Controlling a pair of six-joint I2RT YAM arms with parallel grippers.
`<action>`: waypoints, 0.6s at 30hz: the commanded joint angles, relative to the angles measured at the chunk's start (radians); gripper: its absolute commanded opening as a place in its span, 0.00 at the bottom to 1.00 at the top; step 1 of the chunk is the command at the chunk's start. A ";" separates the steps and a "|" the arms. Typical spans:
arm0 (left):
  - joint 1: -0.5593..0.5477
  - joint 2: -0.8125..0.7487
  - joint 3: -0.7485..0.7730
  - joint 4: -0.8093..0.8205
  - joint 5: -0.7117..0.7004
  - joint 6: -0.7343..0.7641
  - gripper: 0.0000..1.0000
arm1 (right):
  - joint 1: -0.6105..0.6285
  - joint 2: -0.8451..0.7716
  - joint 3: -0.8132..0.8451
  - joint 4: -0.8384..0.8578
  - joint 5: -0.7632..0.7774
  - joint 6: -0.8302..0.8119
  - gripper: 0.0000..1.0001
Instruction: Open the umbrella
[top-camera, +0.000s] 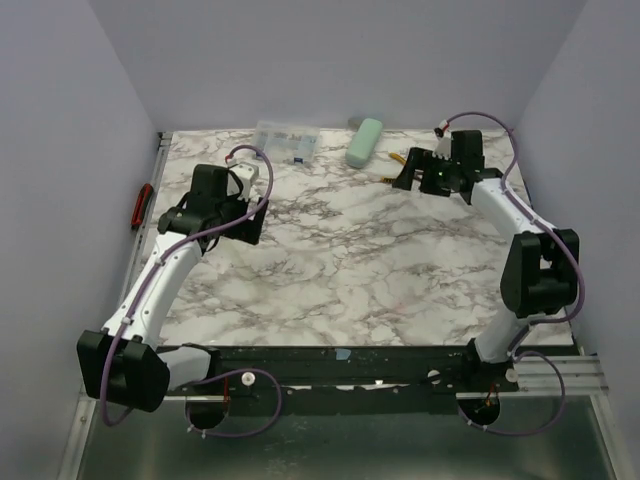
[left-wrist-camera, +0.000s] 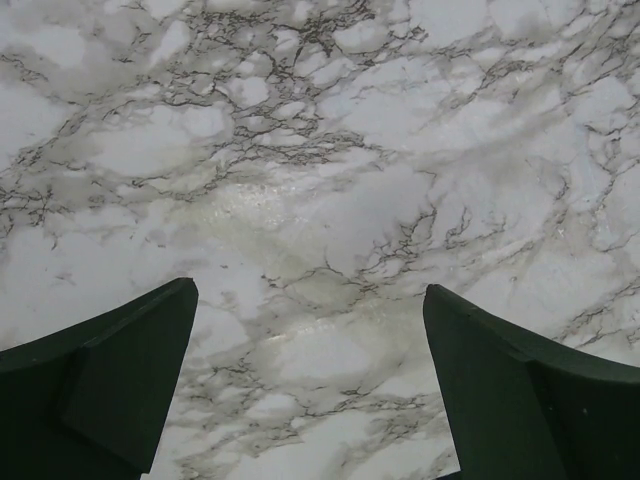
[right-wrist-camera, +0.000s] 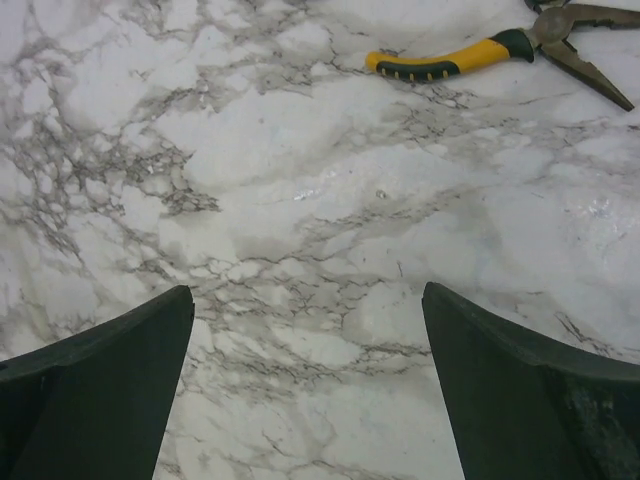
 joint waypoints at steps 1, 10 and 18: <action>0.002 -0.049 0.056 -0.040 -0.044 -0.040 0.99 | 0.008 0.089 0.074 0.123 0.024 0.131 1.00; 0.005 -0.087 0.083 -0.071 -0.028 -0.008 0.99 | 0.108 0.373 0.424 0.150 0.303 0.258 1.00; 0.018 -0.086 0.111 -0.088 -0.082 -0.008 0.98 | 0.223 0.609 0.658 0.182 0.583 0.273 1.00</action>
